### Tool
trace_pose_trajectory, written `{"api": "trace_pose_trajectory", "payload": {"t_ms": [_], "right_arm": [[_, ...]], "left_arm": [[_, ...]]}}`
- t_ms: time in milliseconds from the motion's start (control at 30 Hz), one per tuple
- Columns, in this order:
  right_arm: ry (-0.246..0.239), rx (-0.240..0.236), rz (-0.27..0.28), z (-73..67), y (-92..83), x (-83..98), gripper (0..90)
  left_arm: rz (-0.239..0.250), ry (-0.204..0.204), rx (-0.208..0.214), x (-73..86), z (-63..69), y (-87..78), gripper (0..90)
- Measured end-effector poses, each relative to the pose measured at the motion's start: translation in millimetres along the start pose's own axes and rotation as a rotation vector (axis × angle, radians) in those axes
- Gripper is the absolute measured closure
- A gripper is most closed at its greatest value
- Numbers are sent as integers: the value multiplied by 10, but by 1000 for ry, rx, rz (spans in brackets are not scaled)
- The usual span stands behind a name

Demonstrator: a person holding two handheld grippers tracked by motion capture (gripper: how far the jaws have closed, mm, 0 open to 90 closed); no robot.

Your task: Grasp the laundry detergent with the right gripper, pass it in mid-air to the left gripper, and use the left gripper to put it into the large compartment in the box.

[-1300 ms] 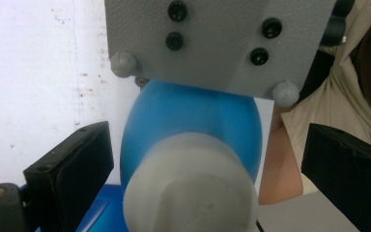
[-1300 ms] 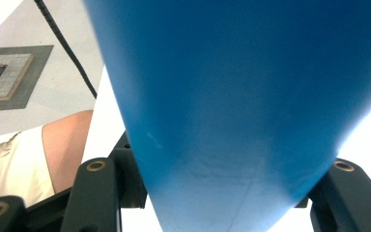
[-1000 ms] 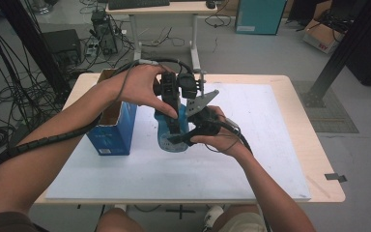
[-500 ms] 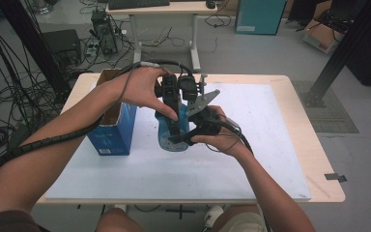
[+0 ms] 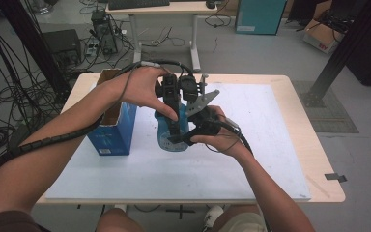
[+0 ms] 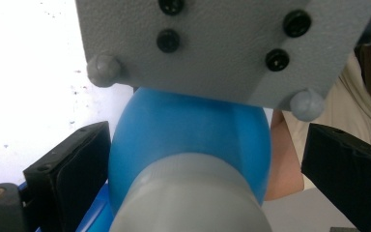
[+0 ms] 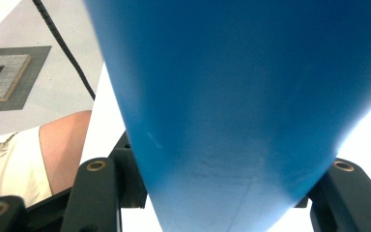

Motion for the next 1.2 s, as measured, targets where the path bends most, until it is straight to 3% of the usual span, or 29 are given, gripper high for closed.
{"api": "trace_pose_trajectory", "payload": {"t_ms": [200, 500, 600, 900, 933, 1100, 1133, 1200], "right_arm": [[19, -4, -18, -20, -10, 9, 427], [4, 5, -6, -2, -2, -1, 427], [27, 0, -13, -23, -8, -6, 426], [12, 5, -8, -11, -17, -10, 426], [32, 5, -12, -23, -22, -15, 426], [-5, 8, -7, 6, -21, -15, 426], [24, 6, -12, -15, -24, -24, 426], [13, 6, -11, -10, -25, -30, 426]], "left_arm": [[4, 1, -14, -11, -4, -4, 49], [2, -3, -13, -5, -8, -10, 49], [-1, 1, -6, -4, 5, -6, 49], [-3, 4, -9, -13, 5, -21, 49], [-2, 4, -9, -14, 5, -21, 49], [-3, 4, -10, -12, 6, -18, 50], [-3, 3, -10, -9, 6, -18, 49], [-3, 2, -11, -5, 6, -21, 50]]}}
Point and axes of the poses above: each handheld gripper's, and its own axes: y roughly forward along the jaws, x roughly out of its underside, z roughly to its right, the point moved 7 cm from there along y, roughly forward along the jaws, and after that the axes turned 14 degrees about -y, right-handed, at the moved point
